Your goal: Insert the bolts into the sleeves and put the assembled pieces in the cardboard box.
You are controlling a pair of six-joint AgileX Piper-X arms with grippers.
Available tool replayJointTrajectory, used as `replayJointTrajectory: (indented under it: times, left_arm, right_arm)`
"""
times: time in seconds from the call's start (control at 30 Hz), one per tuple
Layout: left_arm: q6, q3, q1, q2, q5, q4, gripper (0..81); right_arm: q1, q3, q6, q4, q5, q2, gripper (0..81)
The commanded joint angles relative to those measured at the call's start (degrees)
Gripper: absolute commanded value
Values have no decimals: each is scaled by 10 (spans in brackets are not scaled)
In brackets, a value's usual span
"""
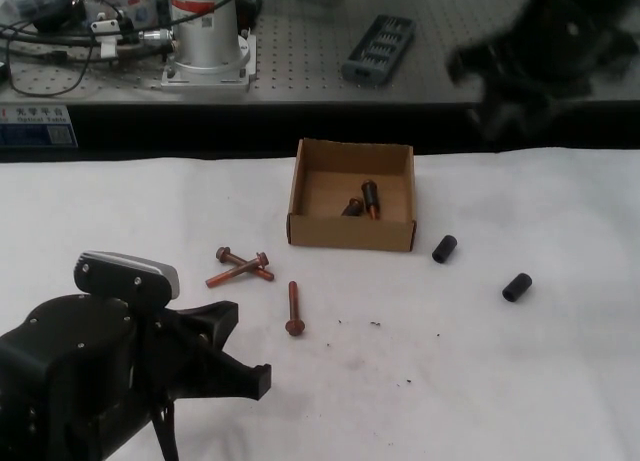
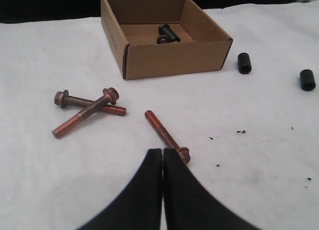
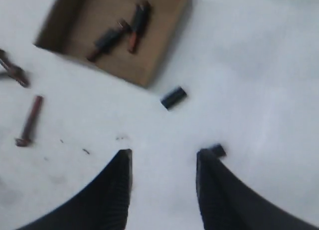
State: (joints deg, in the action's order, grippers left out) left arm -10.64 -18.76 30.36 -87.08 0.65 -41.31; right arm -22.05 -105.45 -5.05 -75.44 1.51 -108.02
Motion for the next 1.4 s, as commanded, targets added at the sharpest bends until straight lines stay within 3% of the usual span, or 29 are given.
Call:
replayJointTrajectory:
  times: [0.0, 0.17, 0.4, 0.6, 0.93, 1.1, 1.2, 1.23, 1.37]
  left_arm:
    - [7, -6, 1, 7, 3, 0, 7]
    - [7, -6, 1, 7, 3, 1, 7]
    - [7, -6, 1, 7, 3, 1, 7]
    - [7, -6, 1, 7, 7, 1, 7]
    - [7, -6, 1, 7, 29, -4, 7]
    - [7, -6, 1, 7, 31, -8, 7]
    - [7, -6, 1, 7, 31, -8, 7]
    - [7, -6, 1, 7, 31, -8, 7]
    - [7, -6, 1, 7, 31, -8, 7]
  right_arm:
    - [20, 51, -69, -15, -9, -3, 344]
    - [27, 158, -122, 99, -9, -3, 398]
    - [30, 242, -189, 247, -9, -5, 397]
    - [36, 287, -225, 293, -61, -13, 397]
    - [39, 326, -247, 350, -59, -46, 390]
    - [39, 327, -245, 367, -59, -66, 304]
    - [39, 327, -225, 369, -59, -68, 145]
    - [39, 327, -216, 367, -59, -68, 50]
    - [37, 327, -182, 361, -44, -57, 73]
